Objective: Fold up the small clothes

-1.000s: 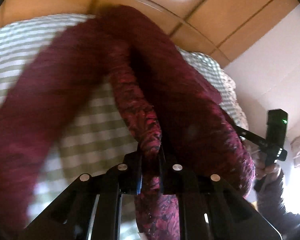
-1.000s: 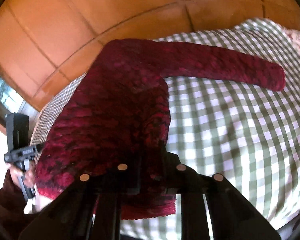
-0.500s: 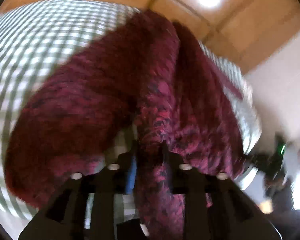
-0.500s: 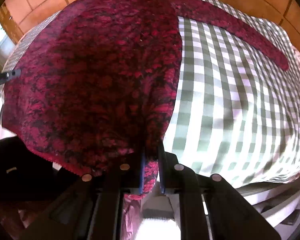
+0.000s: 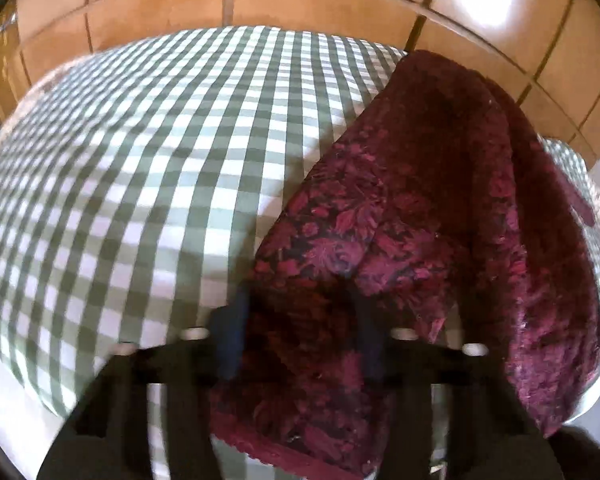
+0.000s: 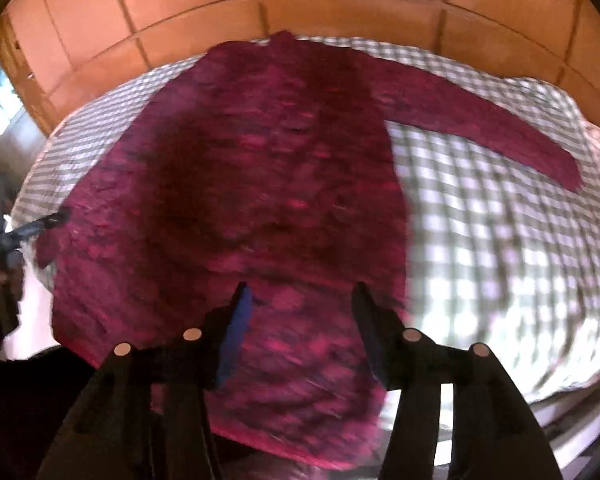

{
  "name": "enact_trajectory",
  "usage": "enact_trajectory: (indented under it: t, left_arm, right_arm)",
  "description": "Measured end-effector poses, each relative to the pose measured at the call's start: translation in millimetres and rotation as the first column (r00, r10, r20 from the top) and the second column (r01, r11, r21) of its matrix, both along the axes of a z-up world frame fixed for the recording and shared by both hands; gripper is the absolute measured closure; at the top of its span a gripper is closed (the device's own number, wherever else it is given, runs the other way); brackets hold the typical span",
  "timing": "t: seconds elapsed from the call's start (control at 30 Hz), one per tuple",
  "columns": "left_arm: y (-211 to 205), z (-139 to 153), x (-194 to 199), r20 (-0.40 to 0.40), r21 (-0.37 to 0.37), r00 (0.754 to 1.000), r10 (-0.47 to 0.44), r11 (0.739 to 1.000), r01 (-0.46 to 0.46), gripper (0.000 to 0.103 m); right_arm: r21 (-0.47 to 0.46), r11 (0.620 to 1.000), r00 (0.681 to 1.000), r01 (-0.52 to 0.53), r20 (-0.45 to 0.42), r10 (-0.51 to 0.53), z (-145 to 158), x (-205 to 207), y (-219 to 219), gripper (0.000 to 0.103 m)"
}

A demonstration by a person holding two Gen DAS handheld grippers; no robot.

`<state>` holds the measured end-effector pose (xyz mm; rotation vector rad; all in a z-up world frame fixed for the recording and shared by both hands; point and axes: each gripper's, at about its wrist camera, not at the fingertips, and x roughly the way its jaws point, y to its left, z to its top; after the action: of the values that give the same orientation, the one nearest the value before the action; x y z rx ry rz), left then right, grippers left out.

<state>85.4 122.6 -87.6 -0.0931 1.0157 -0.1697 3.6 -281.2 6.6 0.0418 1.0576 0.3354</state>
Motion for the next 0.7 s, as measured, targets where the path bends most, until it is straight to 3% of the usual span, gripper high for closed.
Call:
enact_trajectory:
  t: [0.03,0.07,0.13,0.23,0.43,0.6,0.7]
  left_arm:
    - [8.2,3.8,5.5,-0.002,0.003,1.000,0.010,1.000,-0.010,0.087]
    - [10.3,7.2,9.1,0.001,0.002,1.000,0.022,1.000,-0.022,0.090]
    - [30.5,17.1,21.3,0.049,0.081,0.995,0.085,0.993,-0.089,0.092]
    - [77.3,42.4,49.9,0.120,0.112,0.969,0.217,0.967,-0.230,0.094]
    - [132.4,100.4,102.7,0.276,0.188,0.900,0.336,0.900,-0.394,0.095]
    - [165.2,119.4,148.9,0.315,0.234,0.848,0.427,0.831,-0.506,0.096]
    - [175.8,113.3,161.5,0.293,0.239,0.834,0.468,0.809,-0.537,0.096]
  right_arm:
    - [0.013,1.000,1.000,-0.012,0.001,0.012,-2.3,2.7,9.0,0.050]
    - [0.034,0.999,1.000,-0.031,-0.001,0.031,-2.9,6.8,19.6,0.050]
    - [0.062,0.996,0.998,-0.056,0.005,0.056,-4.8,9.9,35.0,0.050]
    - [0.088,0.990,0.994,-0.107,0.007,0.107,-10.4,16.4,60.9,0.050]
    - [0.088,0.979,0.982,-0.186,-0.025,0.189,-30.0,29.4,113.2,0.050]
    - [0.067,0.982,0.981,-0.179,-0.060,0.183,-49.0,46.9,139.8,0.050]
    - [0.059,0.982,0.981,-0.178,-0.064,0.181,-53.1,56.7,146.7,0.050]
